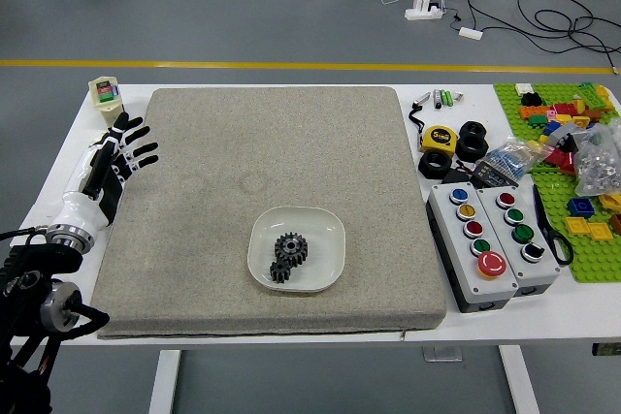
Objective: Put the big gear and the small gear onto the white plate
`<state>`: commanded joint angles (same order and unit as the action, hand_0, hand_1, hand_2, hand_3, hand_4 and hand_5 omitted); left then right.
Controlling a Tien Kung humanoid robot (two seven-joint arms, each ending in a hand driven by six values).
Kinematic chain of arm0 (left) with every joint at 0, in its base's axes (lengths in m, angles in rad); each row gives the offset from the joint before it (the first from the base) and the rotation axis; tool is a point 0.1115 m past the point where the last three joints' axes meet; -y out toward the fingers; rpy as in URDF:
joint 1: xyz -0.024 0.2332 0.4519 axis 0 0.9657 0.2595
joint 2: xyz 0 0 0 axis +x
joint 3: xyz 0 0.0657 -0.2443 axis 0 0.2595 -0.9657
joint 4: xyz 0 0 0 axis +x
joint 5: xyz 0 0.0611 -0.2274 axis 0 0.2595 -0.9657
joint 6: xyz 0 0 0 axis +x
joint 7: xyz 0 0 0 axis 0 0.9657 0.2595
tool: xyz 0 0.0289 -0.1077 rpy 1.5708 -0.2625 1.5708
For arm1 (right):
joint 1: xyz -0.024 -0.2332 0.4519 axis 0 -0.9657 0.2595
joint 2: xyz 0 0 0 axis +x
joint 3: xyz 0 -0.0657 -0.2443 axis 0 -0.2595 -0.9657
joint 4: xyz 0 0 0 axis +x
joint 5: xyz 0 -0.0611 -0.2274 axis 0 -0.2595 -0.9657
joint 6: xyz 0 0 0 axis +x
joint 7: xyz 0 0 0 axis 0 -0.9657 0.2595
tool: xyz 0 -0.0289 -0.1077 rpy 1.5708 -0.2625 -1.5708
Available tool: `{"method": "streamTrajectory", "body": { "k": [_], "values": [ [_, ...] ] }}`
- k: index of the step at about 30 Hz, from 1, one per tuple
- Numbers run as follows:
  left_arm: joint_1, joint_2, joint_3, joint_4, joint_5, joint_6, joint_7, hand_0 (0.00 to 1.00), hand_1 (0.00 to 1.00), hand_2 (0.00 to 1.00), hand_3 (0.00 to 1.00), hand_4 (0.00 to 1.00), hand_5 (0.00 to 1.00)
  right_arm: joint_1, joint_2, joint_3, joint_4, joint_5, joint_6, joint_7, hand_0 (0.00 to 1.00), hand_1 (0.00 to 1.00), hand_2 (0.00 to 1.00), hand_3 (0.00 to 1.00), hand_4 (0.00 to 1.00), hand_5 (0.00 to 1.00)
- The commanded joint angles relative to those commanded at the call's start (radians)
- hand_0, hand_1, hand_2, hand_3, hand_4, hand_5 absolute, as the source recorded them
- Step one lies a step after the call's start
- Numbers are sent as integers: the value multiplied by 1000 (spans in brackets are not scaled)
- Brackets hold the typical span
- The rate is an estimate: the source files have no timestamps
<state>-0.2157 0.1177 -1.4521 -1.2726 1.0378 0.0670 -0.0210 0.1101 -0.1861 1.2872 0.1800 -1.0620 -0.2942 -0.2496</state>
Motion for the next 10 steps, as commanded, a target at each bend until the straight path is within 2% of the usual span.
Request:
{"method": "streamTrajectory", "body": {
  "k": [10],
  "values": [
    [9, -1, 0, 6, 20, -16, -5, 700, 750, 848, 801, 856, 822, -6, 1, 2, 0, -9, 0, -2, 601, 609, 696, 564, 760, 716]
  ]
}}
